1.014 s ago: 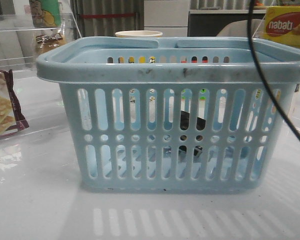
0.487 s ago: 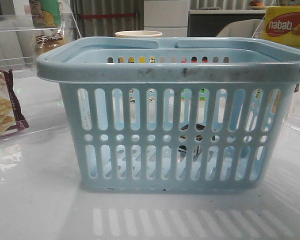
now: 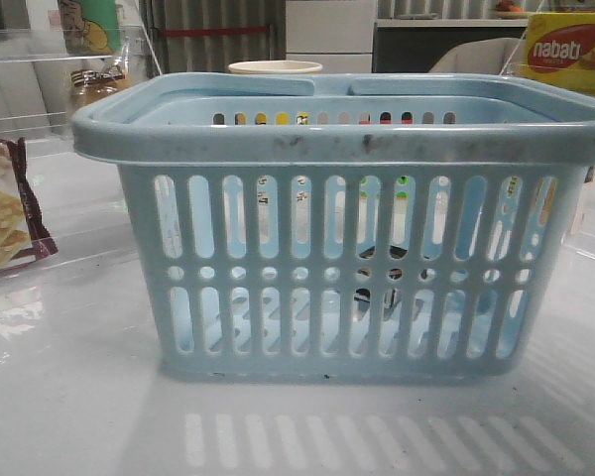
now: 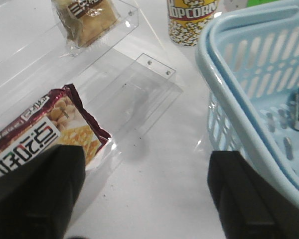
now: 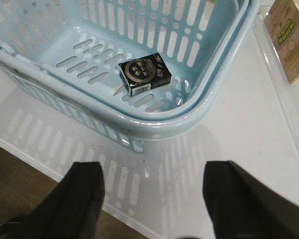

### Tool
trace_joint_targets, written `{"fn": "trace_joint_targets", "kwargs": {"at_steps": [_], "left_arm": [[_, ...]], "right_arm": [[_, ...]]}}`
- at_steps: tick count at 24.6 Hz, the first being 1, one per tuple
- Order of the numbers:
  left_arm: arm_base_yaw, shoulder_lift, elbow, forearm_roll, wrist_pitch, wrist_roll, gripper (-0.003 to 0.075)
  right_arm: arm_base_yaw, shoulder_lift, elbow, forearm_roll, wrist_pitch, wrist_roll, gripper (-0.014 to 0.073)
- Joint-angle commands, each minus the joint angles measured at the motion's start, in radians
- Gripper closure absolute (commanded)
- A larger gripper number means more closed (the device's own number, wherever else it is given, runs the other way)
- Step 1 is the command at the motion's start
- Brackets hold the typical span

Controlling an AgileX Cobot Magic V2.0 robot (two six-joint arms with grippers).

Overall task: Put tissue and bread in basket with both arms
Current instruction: 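Reach the left gripper to the wrapped yellow bread on the shelf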

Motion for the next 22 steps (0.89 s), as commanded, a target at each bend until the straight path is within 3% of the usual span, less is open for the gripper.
{"fn": "trace_joint_targets", "kwargs": {"at_steps": [1,9,13,19,22], "left_arm": [[0.03,0.187,-0.177,0.007,-0.088,-0.003,0.0158],[0.101,0.711,-0.677,-0.058,0.022,-0.007,0.0158],[0.124,0.868,-0.861,-0.09,0.008,-0.007,0.0158],[0.124,0.974,-0.942,-0.084,-0.13,-0.007,0.0164],[0.124,0.974,-0.942,-0.082,-0.154,-0.002,0.0288]], "right_arm": [[-0.006,-0.005,-0.028,-0.016,-0.062,-0.001,0.0066],[-0.006,-0.005,-0.028,-0.016,-0.062,-0.001,0.0066],[-0.006,-0.005,-0.028,-0.016,-0.062,-0.001,0.0066],[-0.006,-0.005,-0.028,-0.016,-0.062,-0.001,0.0066],[-0.006,-0.005,-0.028,-0.016,-0.062,-0.001,0.0066]]}}
